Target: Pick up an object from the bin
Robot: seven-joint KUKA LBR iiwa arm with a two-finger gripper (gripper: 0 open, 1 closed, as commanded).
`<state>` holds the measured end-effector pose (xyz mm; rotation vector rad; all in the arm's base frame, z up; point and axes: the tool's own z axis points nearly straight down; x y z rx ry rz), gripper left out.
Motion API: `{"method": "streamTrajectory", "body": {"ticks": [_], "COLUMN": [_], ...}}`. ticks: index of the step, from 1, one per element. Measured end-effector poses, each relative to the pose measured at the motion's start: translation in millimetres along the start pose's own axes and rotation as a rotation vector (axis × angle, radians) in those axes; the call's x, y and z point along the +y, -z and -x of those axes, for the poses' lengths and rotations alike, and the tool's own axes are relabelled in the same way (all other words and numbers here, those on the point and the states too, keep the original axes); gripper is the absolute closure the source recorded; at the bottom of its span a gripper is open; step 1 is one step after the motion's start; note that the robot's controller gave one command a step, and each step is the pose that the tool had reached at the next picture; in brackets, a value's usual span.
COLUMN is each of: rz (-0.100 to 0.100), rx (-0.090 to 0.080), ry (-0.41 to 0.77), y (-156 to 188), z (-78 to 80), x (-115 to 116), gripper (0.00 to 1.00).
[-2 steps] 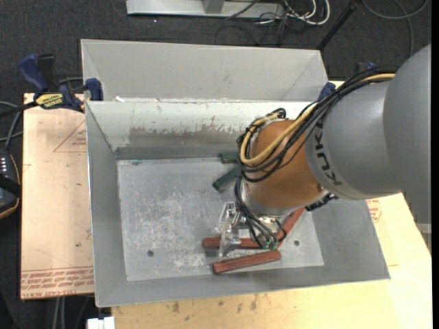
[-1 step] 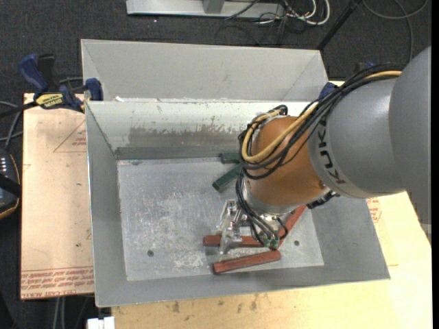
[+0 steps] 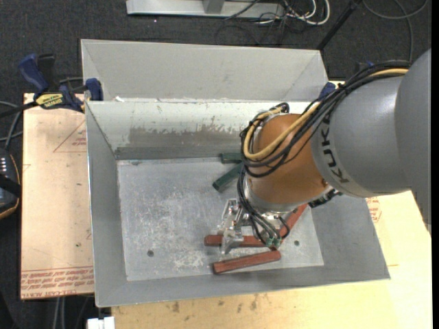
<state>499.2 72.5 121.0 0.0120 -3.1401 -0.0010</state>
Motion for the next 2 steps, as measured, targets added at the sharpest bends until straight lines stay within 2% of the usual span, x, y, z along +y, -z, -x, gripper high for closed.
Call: {"method": "streamTrajectory", "body": {"ticks": [2], "rz": [0.000], "rx": [-0.002], "ry": [-0.001], "y": [21.6], "z": [0.5], "x": [0.2], "gripper": [1.00]}}
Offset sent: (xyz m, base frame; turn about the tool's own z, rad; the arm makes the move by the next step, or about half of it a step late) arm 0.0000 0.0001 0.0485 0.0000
